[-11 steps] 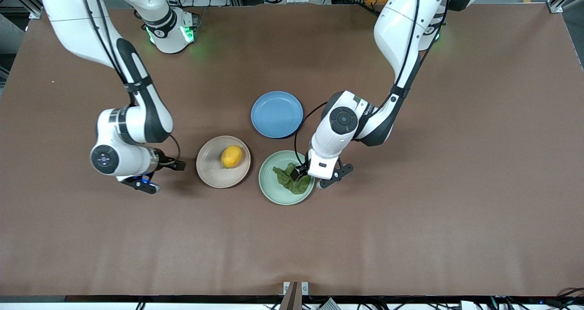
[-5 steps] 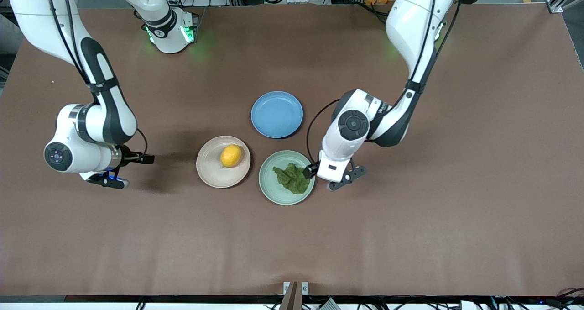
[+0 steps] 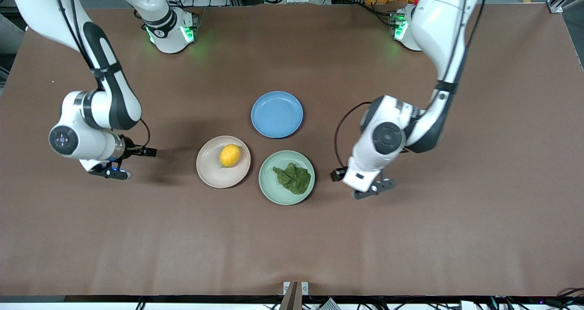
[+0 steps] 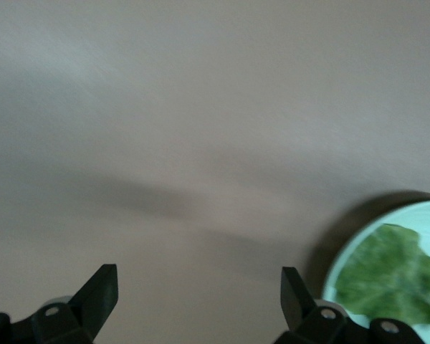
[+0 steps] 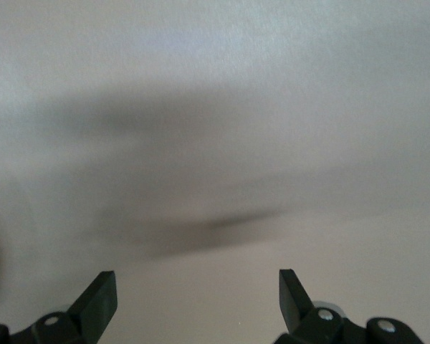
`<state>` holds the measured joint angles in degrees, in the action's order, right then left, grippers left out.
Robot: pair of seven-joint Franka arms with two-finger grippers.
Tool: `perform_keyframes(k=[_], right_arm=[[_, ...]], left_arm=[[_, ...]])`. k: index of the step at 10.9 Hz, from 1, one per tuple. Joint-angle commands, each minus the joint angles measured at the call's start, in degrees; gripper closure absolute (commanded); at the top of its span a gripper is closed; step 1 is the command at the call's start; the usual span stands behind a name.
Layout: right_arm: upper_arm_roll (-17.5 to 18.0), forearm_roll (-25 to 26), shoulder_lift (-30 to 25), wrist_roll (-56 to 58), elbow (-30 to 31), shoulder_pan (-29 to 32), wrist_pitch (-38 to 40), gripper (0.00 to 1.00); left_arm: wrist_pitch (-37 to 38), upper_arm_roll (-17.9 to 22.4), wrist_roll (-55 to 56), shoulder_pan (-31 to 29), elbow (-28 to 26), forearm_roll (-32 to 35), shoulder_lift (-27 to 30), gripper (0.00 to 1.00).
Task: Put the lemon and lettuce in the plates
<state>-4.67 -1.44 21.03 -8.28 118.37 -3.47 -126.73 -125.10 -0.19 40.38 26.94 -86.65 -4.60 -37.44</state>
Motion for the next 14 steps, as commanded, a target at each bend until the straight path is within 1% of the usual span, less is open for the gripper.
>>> perform_keyframes(k=[1,2,3,4,7,8,10,11,12,13,14], right_arm=[[0.2,1.3,-10.0,1.7,13.5,0.1,-7.4,0.0],[0.2,1.3,-11.8,3.5,14.4,0.6,-7.0,0.0],[0.2,1.3,-14.2,3.8,16.2,0.6,-6.8,0.0],[0.2,1.3,-16.8,3.8,17.5,0.5,-5.6,0.0],[0.2,1.3,-23.6,3.9,17.5,0.7,3.0,0.0],[0.1,1.3,-25.8,3.9,17.5,1.3,5.1,0.0],[0.2,1.3,-28.8,4.0,17.2,2.4,7.0,0.0],[0.2,1.3,-30.2,4.0,16.7,2.4,7.9,0.0],[0.2,1.4,-31.6,4.0,15.7,2.4,9.0,0.0],[0.4,1.4,-32.4,4.0,13.6,2.4,10.6,0.0],[0.4,1.4,-32.4,4.0,9.6,2.3,13.9,0.0]], left_arm=[[3.2,-0.4,-10.1,-4.8,-3.2,1.2,3.8,0.0],[3.9,-0.4,-13.4,-6.0,-3.5,1.9,3.8,0.0],[3.9,-0.6,-17.0,-8.7,-4.4,3.1,4.3,0.0],[3.9,-0.5,-21.9,-10.1,-6.1,3.5,5.7,0.0],[3.9,-0.6,-32.9,-15.8,-9.7,3.5,9.7,0.0],[3.9,-0.7,-33.9,-17.3,-11.0,3.5,11.2,0.0],[5.1,-0.6,-33.5,-18.7,-11.2,3.5,12.3,0.0],[7.0,-0.6,-33.3,-18.8,-11.2,3.5,13.7,0.0],[7.2,-0.6,-33.3,-19.1,-11.5,3.5,15.3,0.0],[7.2,-1.0,-33.6,-20.8,-12.8,3.5,16.9,0.0],[7.2,-1.1,-34.3,-22.1,-14.7,3.5,19.4,0.0]])
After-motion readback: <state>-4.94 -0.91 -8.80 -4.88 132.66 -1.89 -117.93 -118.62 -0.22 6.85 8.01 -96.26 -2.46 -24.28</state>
